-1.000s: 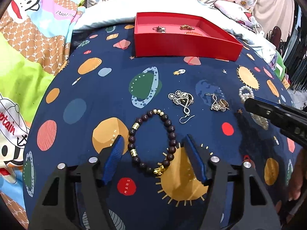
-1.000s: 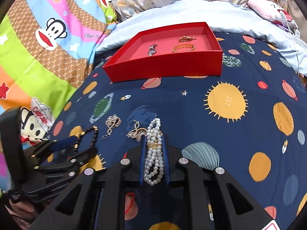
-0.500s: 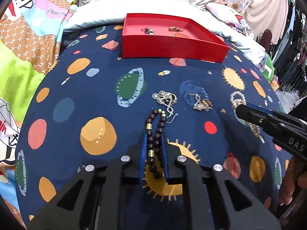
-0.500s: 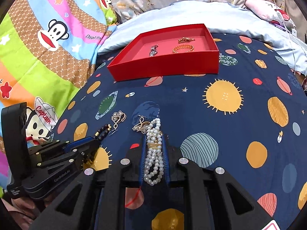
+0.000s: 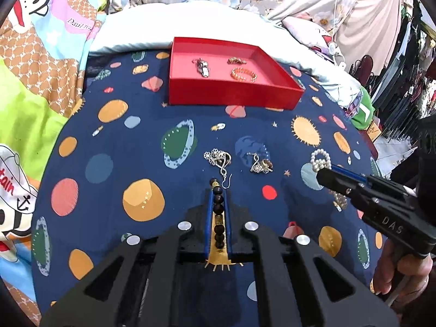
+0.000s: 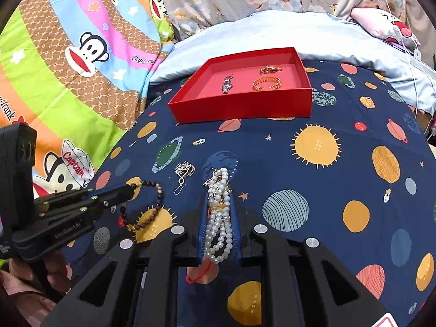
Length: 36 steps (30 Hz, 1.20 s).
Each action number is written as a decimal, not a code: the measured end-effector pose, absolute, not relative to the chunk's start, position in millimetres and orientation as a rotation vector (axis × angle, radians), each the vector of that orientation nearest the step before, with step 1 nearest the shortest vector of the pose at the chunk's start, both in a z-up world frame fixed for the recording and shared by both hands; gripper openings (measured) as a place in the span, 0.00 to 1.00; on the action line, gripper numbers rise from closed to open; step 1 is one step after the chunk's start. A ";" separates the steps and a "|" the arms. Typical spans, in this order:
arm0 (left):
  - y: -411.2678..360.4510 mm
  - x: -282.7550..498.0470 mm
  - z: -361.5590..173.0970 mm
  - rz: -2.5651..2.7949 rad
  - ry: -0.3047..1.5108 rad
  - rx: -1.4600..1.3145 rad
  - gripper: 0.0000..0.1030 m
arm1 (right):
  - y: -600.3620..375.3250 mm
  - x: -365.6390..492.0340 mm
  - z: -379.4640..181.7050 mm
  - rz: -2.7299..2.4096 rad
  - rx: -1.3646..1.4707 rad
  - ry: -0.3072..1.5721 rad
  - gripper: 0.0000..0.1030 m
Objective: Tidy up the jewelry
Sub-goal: 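Carry pearl and black bead bracelets into the red tray and open both grippers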
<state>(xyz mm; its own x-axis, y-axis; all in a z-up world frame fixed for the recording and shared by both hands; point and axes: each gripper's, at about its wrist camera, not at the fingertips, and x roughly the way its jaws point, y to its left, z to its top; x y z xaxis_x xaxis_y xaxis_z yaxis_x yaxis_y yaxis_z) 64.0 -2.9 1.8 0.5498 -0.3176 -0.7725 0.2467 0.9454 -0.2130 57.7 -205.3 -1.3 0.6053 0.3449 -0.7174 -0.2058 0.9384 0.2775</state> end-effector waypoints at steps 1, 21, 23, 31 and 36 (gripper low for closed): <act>-1.9 63.9 3.9 -0.333 0.928 -0.084 0.07 | -205.8 56.7 -0.5 0.320 0.175 0.863 0.15; 6.6 127.4 102.4 -0.331 0.707 -0.071 0.07 | -245.7 100.6 72.5 0.253 0.136 0.697 0.15; 2.6 144.4 110.6 -0.329 0.682 -0.065 0.07 | -245.2 118.8 78.2 0.255 0.124 0.680 0.15; -24.9 218.9 116.5 -0.339 0.649 -0.047 0.07 | -241.3 205.5 75.7 0.279 0.152 0.699 0.15; -43.1 255.1 95.1 -0.347 0.684 -0.059 0.07 | -231.4 245.8 53.1 0.266 0.142 0.739 0.15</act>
<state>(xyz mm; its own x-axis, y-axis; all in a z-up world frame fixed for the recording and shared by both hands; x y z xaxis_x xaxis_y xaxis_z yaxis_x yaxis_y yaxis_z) 255.1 -43.1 95.1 0.7198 -0.3330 -0.6091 0.2947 0.9410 -0.1663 245.8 -231.4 53.1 0.7075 0.2883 -0.6452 -0.1888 0.9569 0.2206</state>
